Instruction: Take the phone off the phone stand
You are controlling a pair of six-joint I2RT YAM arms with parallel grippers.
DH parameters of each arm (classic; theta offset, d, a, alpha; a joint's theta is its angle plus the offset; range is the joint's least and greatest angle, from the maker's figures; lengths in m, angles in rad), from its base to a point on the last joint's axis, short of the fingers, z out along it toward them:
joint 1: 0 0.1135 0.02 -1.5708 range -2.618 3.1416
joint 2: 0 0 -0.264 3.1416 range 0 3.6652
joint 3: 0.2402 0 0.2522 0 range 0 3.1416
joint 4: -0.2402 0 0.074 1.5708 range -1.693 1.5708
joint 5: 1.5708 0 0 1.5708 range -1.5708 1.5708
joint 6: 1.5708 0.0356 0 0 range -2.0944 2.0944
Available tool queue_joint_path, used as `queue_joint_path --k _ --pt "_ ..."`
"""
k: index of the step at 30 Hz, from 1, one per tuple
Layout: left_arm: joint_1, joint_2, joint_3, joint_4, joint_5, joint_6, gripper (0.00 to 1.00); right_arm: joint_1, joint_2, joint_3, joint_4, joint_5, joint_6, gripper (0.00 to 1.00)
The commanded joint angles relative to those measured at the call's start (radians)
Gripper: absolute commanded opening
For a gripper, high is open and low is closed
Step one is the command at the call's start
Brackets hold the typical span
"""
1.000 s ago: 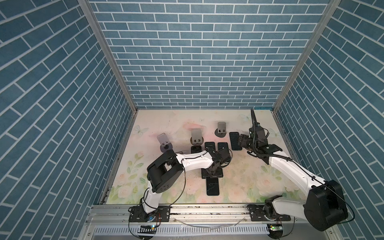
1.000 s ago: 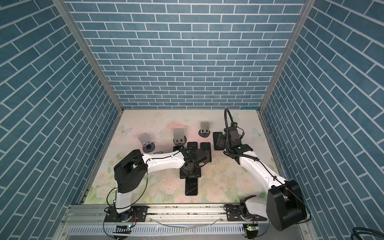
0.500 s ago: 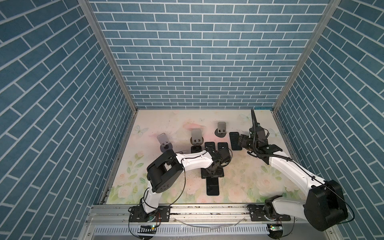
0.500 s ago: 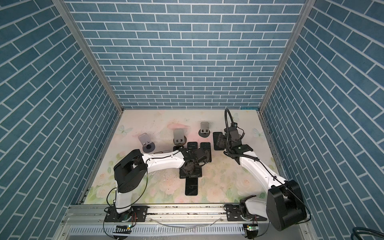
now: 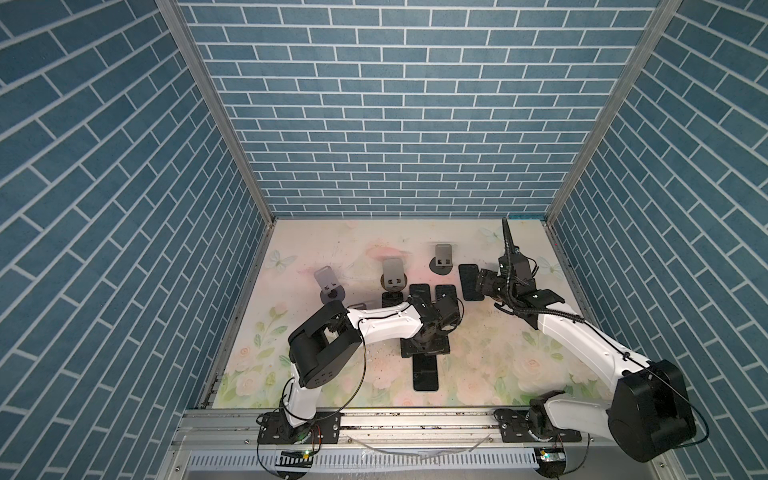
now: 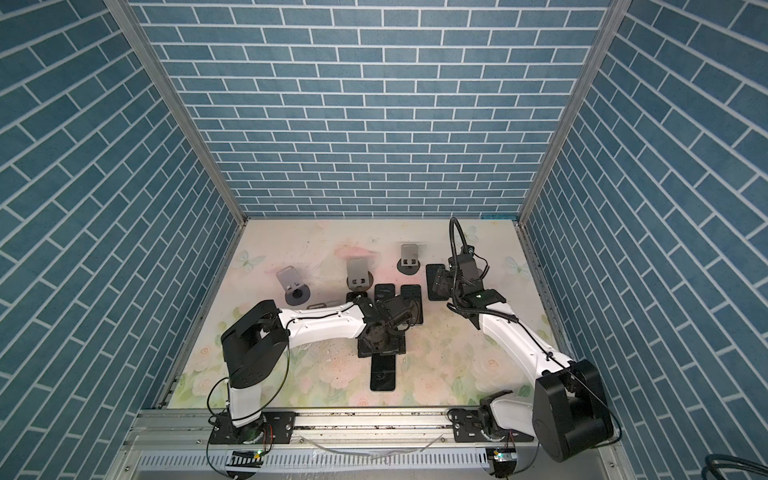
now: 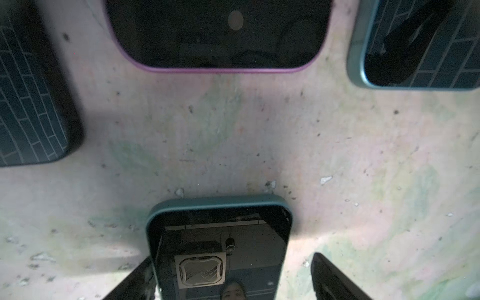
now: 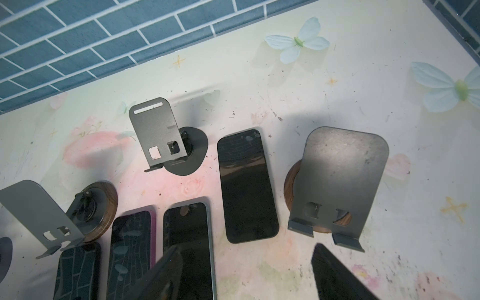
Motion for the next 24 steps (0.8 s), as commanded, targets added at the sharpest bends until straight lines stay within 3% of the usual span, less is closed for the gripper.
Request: queue_joint_path --k 1,10,17,24 --pt "-0.002 -0.073 -0.009 -0.018 -0.087 0.044 0.94 -0.005 -0.015 -0.022 0.024 -0.006 -0.012 0.80" --pt "-0.018 -0.291 -0.029 0.057 -0.293 0.254 1.00 -0.006 0.008 -0.030 0.038 0.028 -0.019 0.80" --pt "-0.004 -0.524 -0.111 0.066 -0.614 0.496 1.00 -0.006 -0.039 -0.042 0.031 0.159 -0.046 0.80" --pt "0.215 -0.778 -0.252 0.191 -0.551 0.633 1.00 -0.036 -0.068 -0.003 -0.030 0.350 -0.092 0.81"
